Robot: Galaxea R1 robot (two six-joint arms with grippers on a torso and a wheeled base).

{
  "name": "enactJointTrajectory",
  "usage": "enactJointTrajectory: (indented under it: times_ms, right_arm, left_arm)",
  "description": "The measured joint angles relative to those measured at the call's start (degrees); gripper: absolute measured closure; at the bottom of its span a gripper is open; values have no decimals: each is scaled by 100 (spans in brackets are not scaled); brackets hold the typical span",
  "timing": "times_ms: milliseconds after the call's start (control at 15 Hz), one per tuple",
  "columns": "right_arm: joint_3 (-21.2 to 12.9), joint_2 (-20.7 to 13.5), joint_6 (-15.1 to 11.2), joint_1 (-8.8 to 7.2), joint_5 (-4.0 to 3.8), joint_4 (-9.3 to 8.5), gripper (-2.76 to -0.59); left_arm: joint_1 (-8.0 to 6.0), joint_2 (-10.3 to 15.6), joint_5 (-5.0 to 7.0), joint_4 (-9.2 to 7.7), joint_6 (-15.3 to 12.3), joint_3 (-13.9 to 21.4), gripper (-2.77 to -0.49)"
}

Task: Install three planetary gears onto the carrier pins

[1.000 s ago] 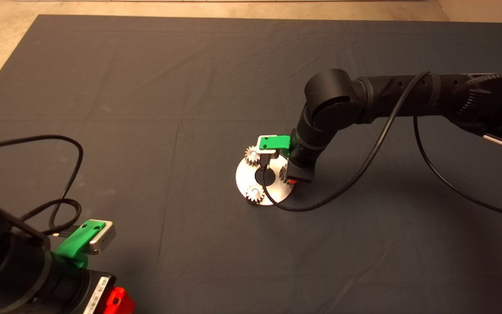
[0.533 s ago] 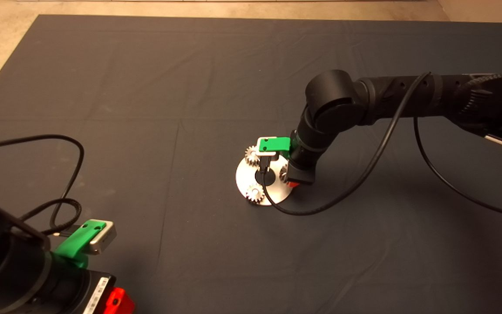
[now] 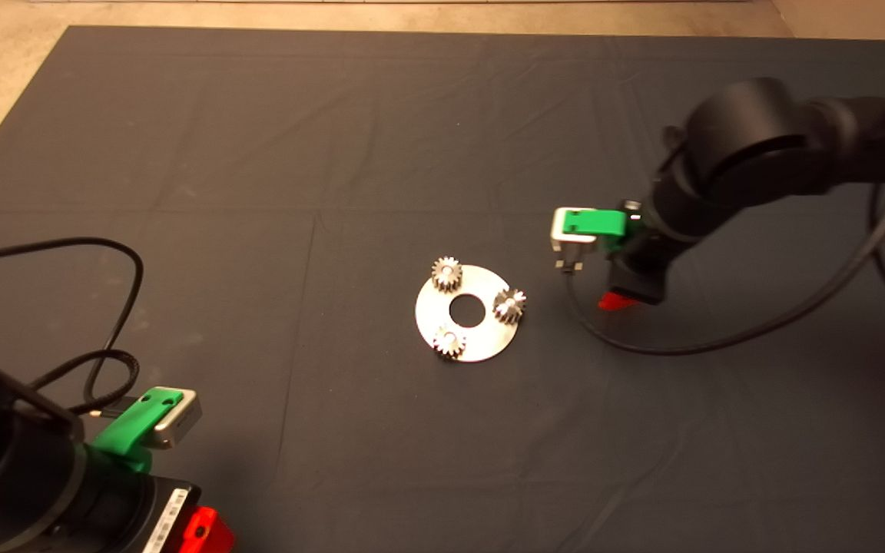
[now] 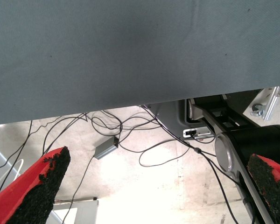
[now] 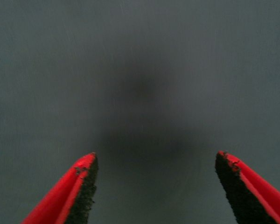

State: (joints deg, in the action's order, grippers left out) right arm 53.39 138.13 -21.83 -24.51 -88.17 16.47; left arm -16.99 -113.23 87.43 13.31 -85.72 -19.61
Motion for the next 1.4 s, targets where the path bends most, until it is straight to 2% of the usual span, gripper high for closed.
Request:
enactJointTrajectory:
  times_ms: [67,133,200,267,400,467,533,600,733,933,1000,1133,1200,1267,1400]
  right_arm:
    - [-207,-217,-349,-29,4,-100,-187]
    - [-455,-457,-865,-59,9,-220,-188]
    - [-668,-624,-1446,-86,21,-310,-195]
    - [-879,-795,-2081,-89,67,-370,-201]
    - [-1451,-1382,-3133,-89,85,-497,-204]
    - [-1762,-1766,-3482,-89,80,-592,-211]
    - [-2014,-2127,-3743,-92,40,-733,-216]
    - [-2179,-2372,-3898,-93,-5,-886,-215]
    - [-2357,-2451,-3944,-89,-16,-1134,-229]
    - [-2630,-2526,-3957,-111,107,-1468,-244]
    - [-2669,-2743,-3955,-105,111,-1557,-247]
    - [-2699,-3510,-3955,-109,74,-1659,-261]
    - [-2720,-3870,-3955,-117,17,-1717,-262]
    - [-2767,-4071,-3955,-137,-17,-1778,-262]
    - [-2869,-4147,-3952,-155,9,-1930,-266]
  left_arm:
    - [0,-35,-2,1,15,0,-276]
    - [1,-56,-3,17,15,0,-276]
    - [1,-56,2,24,6,0,-276]
    - [0,-59,2,57,-43,0,-276]
    - [2,-127,1,132,-214,0,-276]
    - [0,-166,0,160,-303,0,-276]
    - [0,-215,2,171,-436,0,-276]
    - [0,-294,0,179,-546,1,-276]
    - [0,-478,-2,212,-837,2,-276]
    - [0,-776,2,239,-1302,2,-276]
    - [2,-875,0,239,-1404,2,-276]
    - [2,-987,-4,250,-1508,2,-276]
    - [0,-1012,2,251,-1546,2,-276]
    - [0,-1067,2,247,-1565,2,-276]
    - [0,-1172,-2,245,-1582,2,-276]
